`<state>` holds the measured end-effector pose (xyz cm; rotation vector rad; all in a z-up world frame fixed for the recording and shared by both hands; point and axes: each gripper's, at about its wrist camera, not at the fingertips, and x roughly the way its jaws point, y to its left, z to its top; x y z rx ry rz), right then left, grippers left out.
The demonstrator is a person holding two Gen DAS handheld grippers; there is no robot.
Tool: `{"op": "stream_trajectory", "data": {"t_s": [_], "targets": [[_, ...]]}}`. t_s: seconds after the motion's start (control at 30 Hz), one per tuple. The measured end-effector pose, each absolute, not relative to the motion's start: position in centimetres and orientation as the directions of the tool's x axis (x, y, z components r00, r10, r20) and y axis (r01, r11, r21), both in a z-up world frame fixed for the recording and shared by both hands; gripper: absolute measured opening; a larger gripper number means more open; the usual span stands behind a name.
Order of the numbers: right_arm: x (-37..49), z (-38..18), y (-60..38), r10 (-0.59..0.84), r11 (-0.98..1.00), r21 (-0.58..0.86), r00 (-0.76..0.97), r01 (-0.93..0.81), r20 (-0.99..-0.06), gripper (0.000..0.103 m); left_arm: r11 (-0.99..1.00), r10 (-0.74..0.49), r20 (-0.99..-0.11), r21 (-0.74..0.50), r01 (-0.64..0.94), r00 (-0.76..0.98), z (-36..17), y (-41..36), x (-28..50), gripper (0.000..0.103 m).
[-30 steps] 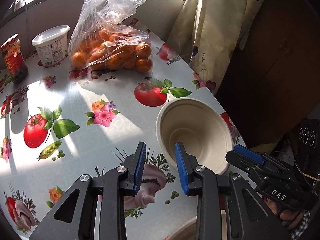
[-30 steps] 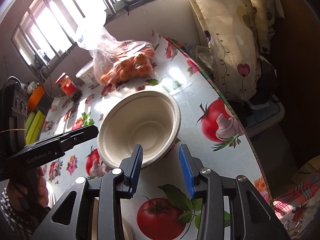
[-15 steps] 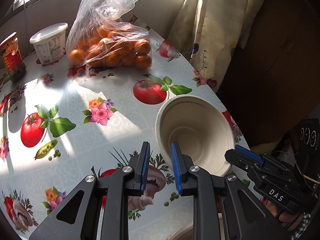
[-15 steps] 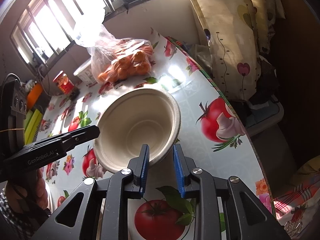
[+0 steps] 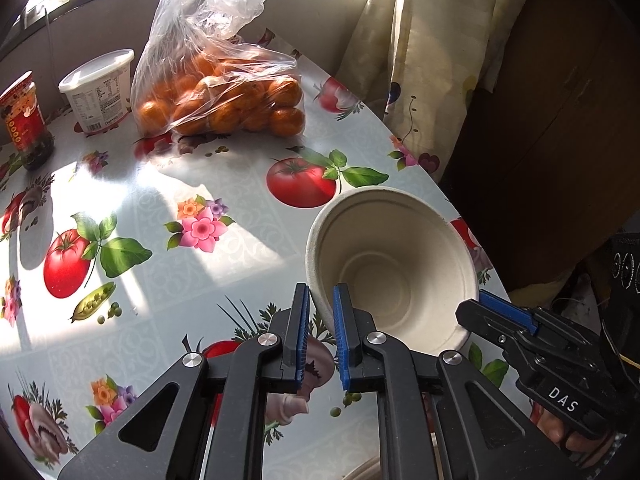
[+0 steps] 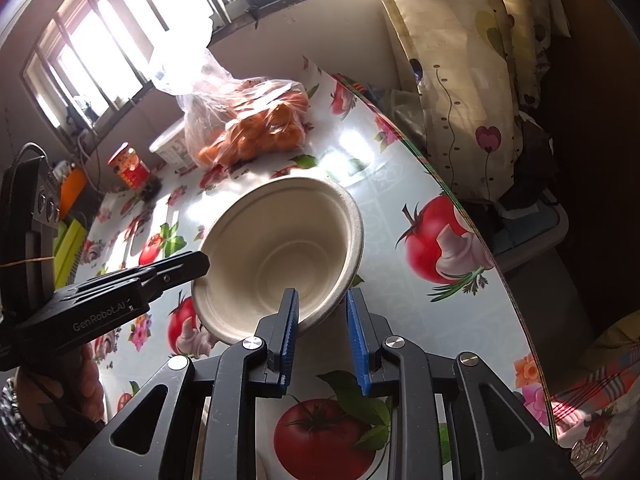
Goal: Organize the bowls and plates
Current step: 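Close the left gripper on the third bowl's rim, then lift the held bowl and carry it over the nested bowls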
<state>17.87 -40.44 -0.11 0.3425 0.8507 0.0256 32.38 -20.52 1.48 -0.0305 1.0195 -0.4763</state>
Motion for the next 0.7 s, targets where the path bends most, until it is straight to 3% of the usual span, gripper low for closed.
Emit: {"op": "stream_trajectory", "data": {"t_s": [0.7], "targets": [[17.7, 1.1, -39.3, 0.147, 0.945, 0.305, 0.681, 0.118, -0.717, 0.024, 0.893, -0.412, -0.79, -0.251, 0.372, 0.455, 3.1, -19.9, 31.1, 0.012]]}}
